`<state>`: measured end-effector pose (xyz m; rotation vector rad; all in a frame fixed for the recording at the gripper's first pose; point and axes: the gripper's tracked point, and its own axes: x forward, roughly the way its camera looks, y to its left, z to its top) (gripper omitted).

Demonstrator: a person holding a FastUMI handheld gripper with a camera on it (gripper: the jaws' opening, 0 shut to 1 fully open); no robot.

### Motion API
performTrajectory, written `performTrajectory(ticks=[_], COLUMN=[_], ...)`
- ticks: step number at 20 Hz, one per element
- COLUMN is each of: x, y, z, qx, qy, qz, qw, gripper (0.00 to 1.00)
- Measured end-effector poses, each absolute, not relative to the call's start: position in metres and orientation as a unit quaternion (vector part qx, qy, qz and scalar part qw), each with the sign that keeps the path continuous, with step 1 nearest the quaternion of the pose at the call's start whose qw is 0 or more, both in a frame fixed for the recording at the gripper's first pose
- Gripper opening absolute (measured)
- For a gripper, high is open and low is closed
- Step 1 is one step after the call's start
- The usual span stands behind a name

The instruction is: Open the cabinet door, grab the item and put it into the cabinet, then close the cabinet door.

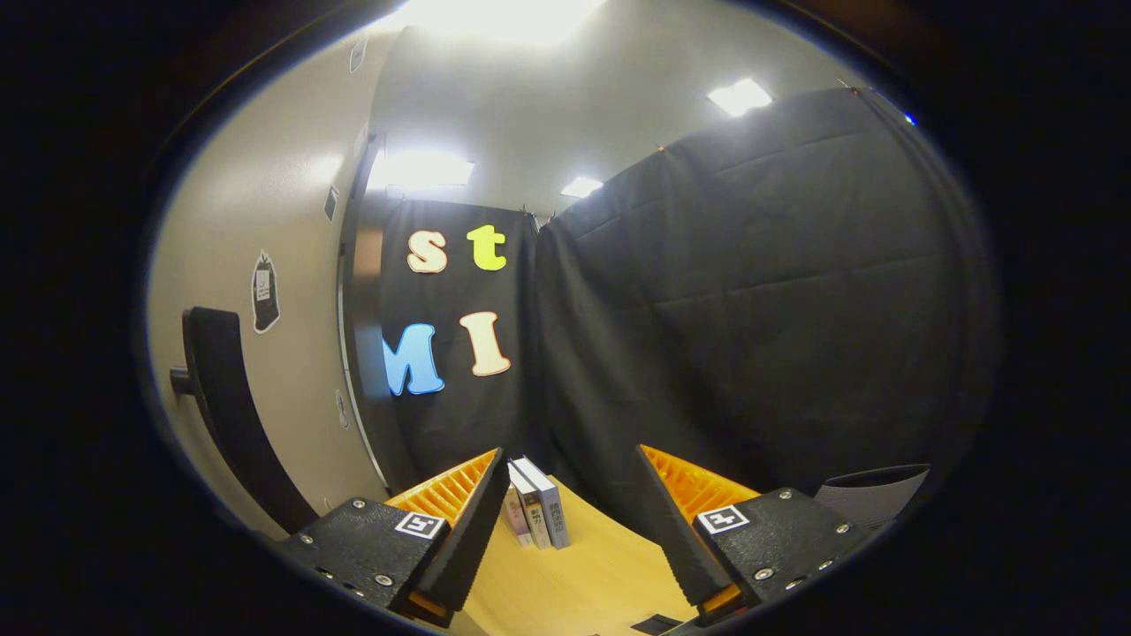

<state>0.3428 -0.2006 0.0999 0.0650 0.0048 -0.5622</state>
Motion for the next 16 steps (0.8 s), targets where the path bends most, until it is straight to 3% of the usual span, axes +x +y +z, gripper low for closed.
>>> performTrajectory(ticks=[16], x=[0.362], y=[-0.067], z=[0.090], qx=[0.029], qy=[0.019], qz=[-0.162], qw=[0.986], gripper=[0.88])
